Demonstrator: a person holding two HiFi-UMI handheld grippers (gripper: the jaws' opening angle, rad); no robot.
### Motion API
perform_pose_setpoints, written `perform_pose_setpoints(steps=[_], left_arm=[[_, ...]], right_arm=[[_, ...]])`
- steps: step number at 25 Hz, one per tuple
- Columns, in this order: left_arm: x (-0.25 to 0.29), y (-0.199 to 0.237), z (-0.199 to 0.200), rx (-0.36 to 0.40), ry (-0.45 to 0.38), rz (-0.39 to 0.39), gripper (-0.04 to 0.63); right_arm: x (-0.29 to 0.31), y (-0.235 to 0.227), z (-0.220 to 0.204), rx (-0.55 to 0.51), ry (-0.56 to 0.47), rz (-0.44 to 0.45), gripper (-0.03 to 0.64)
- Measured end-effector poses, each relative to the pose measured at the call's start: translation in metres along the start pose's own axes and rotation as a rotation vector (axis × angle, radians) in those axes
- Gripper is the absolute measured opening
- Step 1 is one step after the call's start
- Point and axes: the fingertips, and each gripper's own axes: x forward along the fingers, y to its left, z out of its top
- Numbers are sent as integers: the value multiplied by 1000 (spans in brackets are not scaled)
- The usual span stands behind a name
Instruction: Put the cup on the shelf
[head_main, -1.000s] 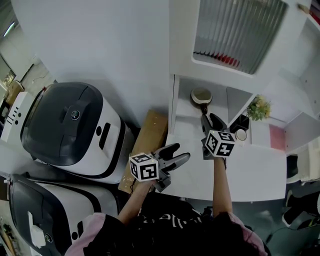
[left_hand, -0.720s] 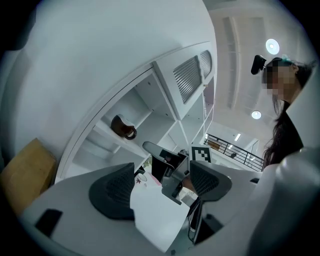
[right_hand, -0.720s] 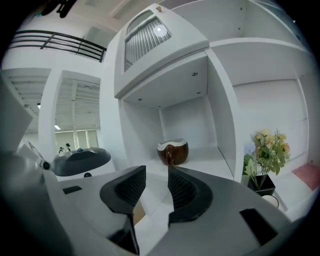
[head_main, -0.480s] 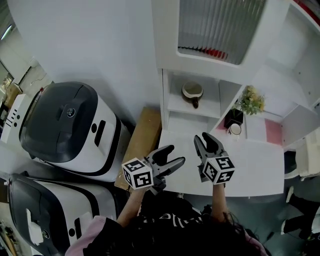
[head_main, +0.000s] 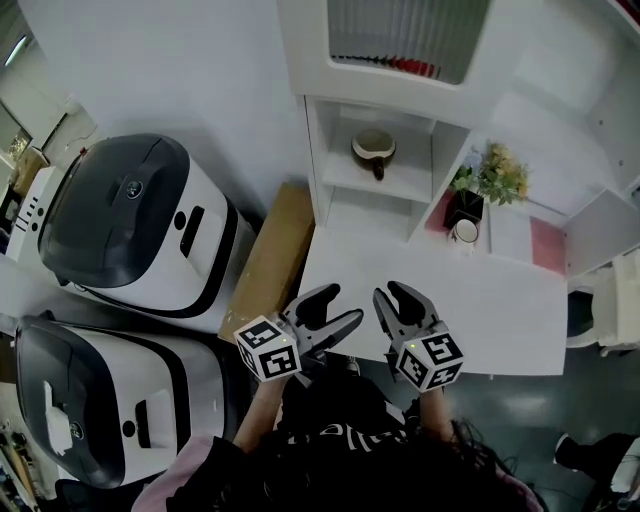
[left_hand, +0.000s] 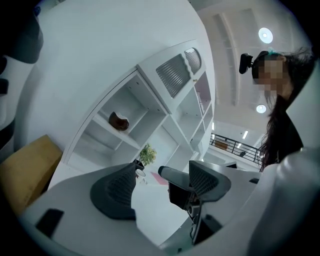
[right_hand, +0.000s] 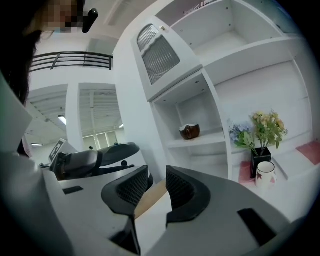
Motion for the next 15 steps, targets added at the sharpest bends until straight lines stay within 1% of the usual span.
perform_pose_setpoints(steps=[8,15], left_arm=[[-31,-21,-41,-30,-26,110,344],[-59,-32,-48,-22,-52,179,341]], right_arm=[[-25,19,-35,3,42,90,114],[-37,40,-56,18,67,142,87]])
